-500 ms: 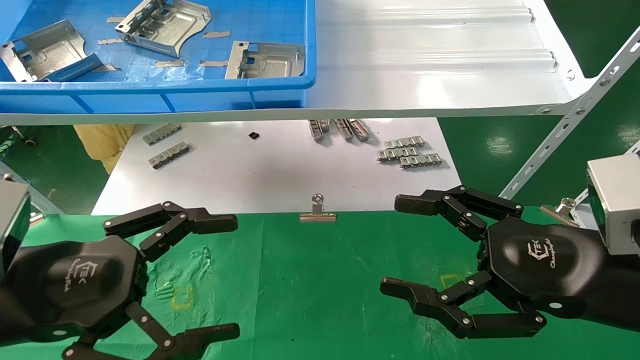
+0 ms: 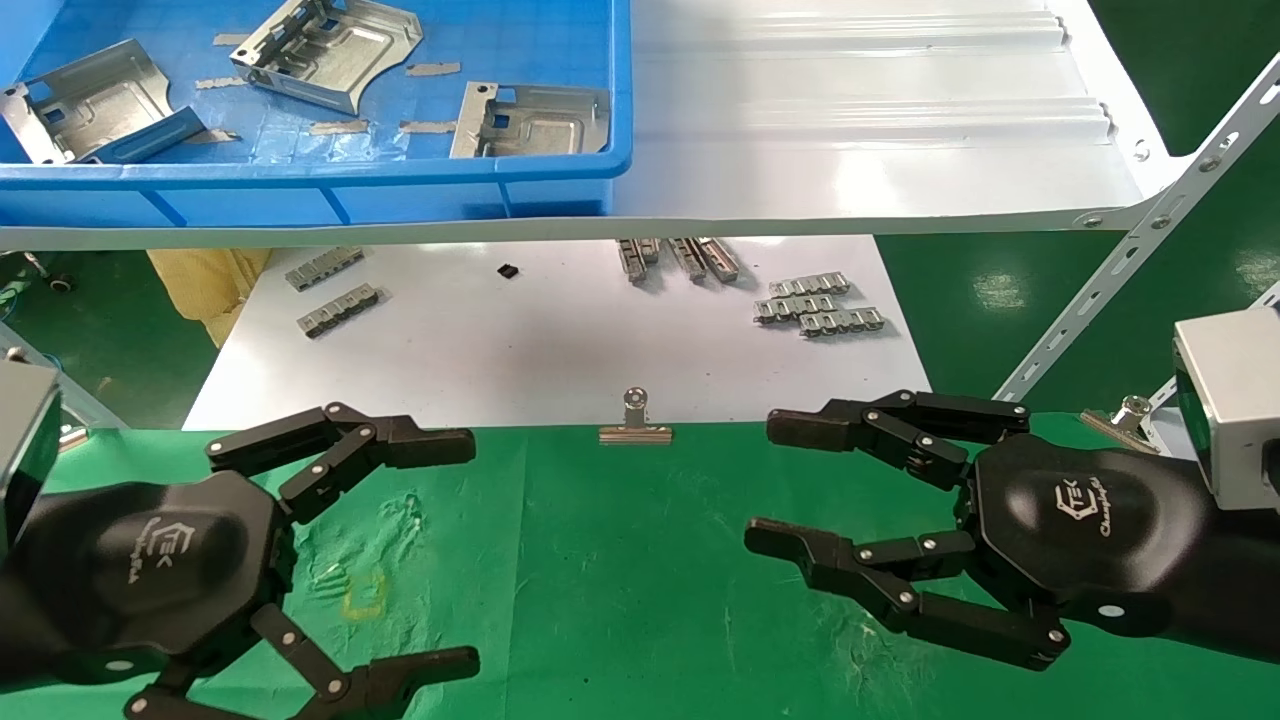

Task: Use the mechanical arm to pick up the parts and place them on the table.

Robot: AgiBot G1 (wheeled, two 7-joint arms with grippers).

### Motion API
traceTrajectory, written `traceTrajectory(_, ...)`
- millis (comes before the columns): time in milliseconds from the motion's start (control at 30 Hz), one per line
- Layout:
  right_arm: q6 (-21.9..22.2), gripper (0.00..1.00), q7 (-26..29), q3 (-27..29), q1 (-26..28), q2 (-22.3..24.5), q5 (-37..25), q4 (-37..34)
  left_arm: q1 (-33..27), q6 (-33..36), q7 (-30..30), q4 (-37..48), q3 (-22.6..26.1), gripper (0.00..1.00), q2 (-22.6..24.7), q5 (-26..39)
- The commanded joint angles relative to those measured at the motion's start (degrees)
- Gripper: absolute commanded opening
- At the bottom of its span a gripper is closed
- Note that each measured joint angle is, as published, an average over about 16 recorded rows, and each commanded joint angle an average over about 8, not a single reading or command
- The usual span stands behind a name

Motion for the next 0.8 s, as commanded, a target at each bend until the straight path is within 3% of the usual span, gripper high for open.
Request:
traceTrajectory(33, 0.0, 0.0, 0.0, 0.0, 0.0, 0.0, 0.0, 0.0, -0.01, 0.0, 0.0, 0.01, 0.0, 1.0, 0.0, 0.0)
traceTrajectory(333, 0.0, 0.0, 0.0, 0.0, 0.0, 0.0, 0.0, 0.0, -0.69, -0.78, 0.32, -0.08, -0.2, 1.0, -0.26, 0.84)
traceTrajectory(467, 0.0, 0.0, 0.0, 0.0, 0.0, 0.0, 0.0, 0.0, -3.68, -2.96, -0.21, 0.6, -0.21, 1.0, -0.21, 3.11)
traceTrajectory(633, 0.0, 0.0, 0.0, 0.0, 0.0, 0.0, 0.0, 0.0, -13.87, -6.64, -2.25, 5.75, 1.15, 1.0, 2.34, 8.84)
traceTrajectory(800, 0.0, 0.0, 0.0, 0.0, 0.0, 0.0, 0.0, 0.0, -28.94, -10.05, -3.63, 18.91, 5.31, 1.0, 8.77, 18.59)
